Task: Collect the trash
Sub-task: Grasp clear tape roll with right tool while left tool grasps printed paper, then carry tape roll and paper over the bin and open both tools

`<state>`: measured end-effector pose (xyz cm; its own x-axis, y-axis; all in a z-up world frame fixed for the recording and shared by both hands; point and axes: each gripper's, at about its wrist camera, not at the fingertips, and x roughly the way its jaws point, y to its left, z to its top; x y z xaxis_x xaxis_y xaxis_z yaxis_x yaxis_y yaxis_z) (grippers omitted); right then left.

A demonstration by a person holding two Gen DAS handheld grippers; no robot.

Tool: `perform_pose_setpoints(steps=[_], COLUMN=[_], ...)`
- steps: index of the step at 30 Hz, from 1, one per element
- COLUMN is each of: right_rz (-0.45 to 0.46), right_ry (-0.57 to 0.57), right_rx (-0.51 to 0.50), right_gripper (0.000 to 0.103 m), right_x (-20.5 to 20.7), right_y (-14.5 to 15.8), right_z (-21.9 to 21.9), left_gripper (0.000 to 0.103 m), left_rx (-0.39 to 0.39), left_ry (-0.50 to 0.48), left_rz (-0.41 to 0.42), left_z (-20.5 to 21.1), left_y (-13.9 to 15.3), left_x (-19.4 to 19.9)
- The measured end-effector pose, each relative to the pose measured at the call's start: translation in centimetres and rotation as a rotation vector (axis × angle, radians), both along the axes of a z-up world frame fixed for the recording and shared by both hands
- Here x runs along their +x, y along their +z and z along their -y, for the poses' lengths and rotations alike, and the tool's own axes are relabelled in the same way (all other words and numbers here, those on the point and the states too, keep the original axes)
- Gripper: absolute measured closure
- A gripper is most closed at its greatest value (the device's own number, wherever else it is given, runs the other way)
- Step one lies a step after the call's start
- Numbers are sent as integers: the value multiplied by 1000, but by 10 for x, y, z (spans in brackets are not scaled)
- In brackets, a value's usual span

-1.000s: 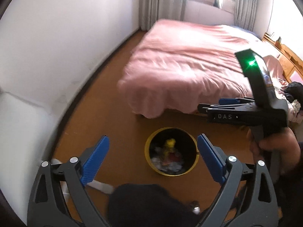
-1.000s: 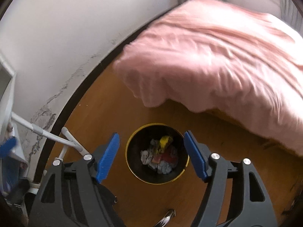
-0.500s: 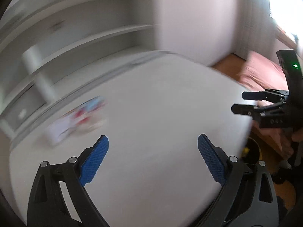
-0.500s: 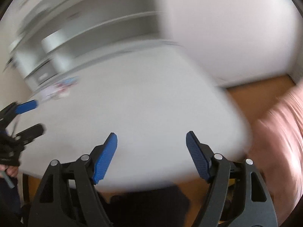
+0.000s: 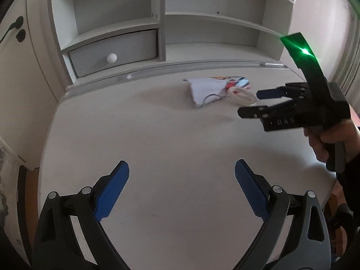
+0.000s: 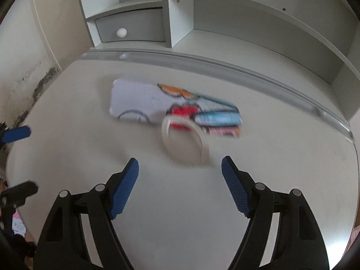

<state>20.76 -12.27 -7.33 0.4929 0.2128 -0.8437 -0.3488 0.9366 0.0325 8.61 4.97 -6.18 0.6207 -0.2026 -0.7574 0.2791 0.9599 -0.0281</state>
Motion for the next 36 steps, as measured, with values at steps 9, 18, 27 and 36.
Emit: perform_pose_setpoints(steps=[9,18,27,36], right_rz=[49,38,33,63], right_ry=[7,-97,-239,-460], right_rx=[-14,82,101,156], right_gripper=[62,62,61,61], right_x=[-10,-72,-123,-209], right_y=[5,15,19,27], right_z=[0,71,144,231], left_gripper=[11,11,10,88], left_rx=[93,268,291,155], left_ry=[-110,-370,-420,-422], left_rz=[41,49,-70,-164], left_z=[27,104,130,126], left_y=[3,2,-16,-15], left_x=[46,120,160,157])
